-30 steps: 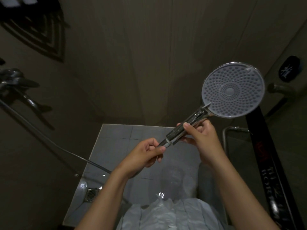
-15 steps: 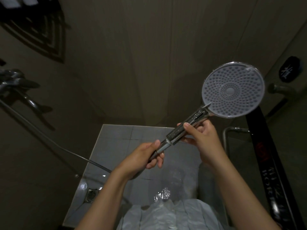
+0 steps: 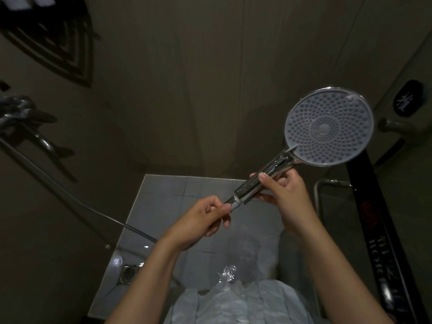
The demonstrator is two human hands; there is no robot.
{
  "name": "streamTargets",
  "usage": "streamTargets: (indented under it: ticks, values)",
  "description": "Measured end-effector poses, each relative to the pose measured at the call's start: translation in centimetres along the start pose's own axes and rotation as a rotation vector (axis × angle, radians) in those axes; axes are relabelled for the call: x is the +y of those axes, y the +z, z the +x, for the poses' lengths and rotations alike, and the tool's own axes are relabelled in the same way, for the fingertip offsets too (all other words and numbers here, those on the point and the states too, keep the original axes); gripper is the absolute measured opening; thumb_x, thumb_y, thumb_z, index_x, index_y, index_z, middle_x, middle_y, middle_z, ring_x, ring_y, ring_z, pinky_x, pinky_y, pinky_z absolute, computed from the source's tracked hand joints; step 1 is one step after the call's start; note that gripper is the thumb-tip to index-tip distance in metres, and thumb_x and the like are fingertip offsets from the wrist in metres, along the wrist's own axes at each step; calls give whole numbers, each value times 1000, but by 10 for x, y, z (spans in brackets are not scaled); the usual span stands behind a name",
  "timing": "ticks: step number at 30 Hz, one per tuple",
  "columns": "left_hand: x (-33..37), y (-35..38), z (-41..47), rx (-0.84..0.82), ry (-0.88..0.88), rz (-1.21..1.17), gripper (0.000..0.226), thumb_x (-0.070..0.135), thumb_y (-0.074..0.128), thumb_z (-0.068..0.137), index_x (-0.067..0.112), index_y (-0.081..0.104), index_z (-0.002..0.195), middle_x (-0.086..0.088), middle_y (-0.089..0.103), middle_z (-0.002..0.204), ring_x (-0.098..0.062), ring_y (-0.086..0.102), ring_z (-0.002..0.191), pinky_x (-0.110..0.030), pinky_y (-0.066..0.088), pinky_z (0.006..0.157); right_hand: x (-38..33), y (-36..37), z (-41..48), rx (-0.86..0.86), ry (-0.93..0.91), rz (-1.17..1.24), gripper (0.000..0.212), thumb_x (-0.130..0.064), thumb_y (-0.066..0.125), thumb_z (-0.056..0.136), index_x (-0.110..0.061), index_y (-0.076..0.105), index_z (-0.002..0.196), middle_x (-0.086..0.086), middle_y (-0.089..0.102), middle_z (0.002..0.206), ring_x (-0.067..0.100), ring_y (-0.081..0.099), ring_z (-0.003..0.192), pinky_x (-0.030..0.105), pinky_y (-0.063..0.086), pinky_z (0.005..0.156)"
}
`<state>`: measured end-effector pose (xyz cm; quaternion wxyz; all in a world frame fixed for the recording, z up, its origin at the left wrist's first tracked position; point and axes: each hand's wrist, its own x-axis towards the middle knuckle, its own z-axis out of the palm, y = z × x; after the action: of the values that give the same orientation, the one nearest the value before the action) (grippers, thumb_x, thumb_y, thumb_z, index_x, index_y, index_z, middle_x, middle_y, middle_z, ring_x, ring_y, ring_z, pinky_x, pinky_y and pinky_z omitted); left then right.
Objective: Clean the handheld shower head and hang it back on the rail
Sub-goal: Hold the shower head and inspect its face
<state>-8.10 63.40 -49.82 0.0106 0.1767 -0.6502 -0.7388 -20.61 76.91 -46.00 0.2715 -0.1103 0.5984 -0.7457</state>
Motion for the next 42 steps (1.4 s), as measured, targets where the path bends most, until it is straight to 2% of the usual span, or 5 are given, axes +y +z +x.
streamTargets:
  ticks: [14,20,24,29,42]
  values:
    - [1,-1,-4,-50,-12,59,34,32,32,96,9,48,76,-7,63,62,-4,28,33,-14,25,38,2,0,-1,-10,0,8,12,-2,56,90,-11,49,93,12,71,92,13,72,76,29,60,65]
    - [0,-1,-4,-21,-20,24,40,38,38,97,4,55,82,-8,65,63,-6,27,30,-16,21,34,3,1,-1,-27,-1,1,13,-3,56,90,-13,49,93,11,71,93,15,72,80,31,60,66]
    - [0,1,-4,-3,-40,51,17,21,50,94,6,50,102,-8,65,66,-7,25,33,-17,16,36,5,3,-2,-42,-9,-19,13,-4,57,90,-13,49,94,11,71,94,17,71,82,33,60,69]
    - [-4,1,-4,17,23,-30,24,19,63,86,13,40,85,-3,65,61,-5,25,32,-12,17,33,3,4,-2,-33,-11,-12,12,-3,56,90,-10,49,96,14,70,96,20,71,84,36,60,71]
    - [-3,4,-4,-3,-53,59,39,39,32,95,11,53,79,-1,58,51,-5,25,32,-20,16,36,5,4,-2,-26,-21,-14,12,-3,57,89,-12,50,93,12,71,94,18,71,82,32,60,68]
